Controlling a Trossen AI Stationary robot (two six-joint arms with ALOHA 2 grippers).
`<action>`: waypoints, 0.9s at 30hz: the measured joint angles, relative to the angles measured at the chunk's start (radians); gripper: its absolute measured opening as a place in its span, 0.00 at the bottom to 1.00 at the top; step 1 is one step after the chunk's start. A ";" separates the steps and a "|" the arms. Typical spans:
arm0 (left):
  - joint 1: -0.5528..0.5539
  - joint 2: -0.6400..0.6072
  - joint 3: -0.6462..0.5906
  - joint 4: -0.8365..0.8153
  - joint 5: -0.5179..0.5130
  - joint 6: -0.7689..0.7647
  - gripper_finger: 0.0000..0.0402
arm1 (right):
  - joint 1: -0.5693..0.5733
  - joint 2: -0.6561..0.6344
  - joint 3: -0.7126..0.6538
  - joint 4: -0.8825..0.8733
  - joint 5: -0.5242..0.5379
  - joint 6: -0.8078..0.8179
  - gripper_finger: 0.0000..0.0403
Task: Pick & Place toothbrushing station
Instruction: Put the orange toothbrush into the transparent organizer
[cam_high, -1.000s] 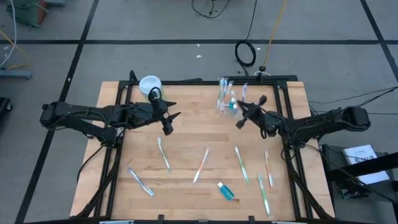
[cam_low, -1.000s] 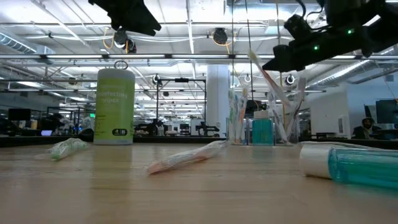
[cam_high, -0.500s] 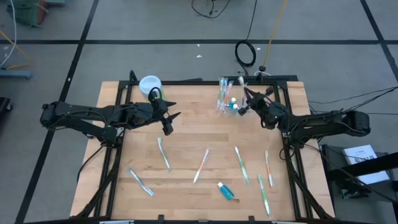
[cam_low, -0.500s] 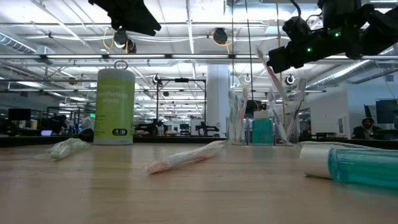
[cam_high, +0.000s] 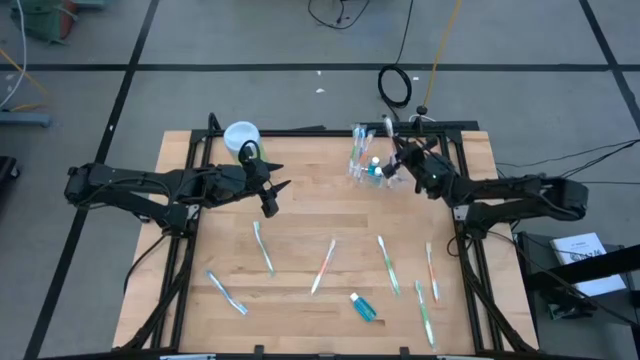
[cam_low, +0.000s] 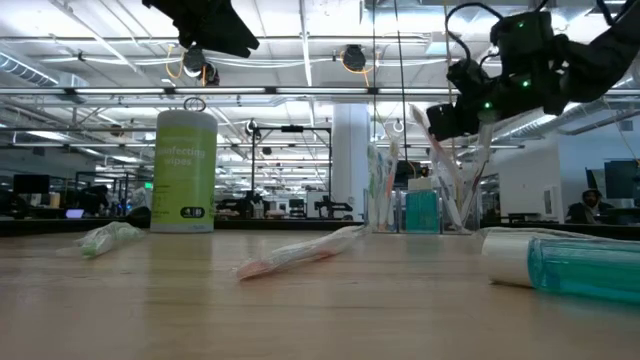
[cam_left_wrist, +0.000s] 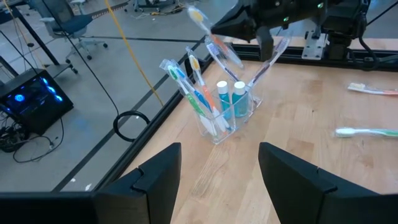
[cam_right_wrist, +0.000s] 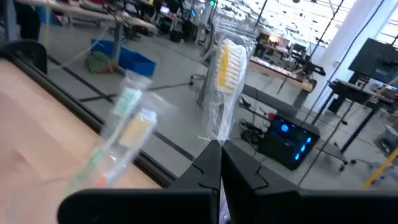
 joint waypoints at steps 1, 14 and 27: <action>0.000 0.000 0.000 0.000 0.000 0.000 0.54 | -0.009 0.009 0.000 0.000 0.000 0.000 0.00; 0.000 0.000 0.000 -0.018 0.001 -0.003 0.54 | -0.084 0.035 0.000 -0.106 -0.078 0.112 0.00; -0.001 0.000 0.000 -0.056 0.002 -0.045 0.54 | -0.085 -0.113 -0.001 -0.211 -0.138 0.118 0.00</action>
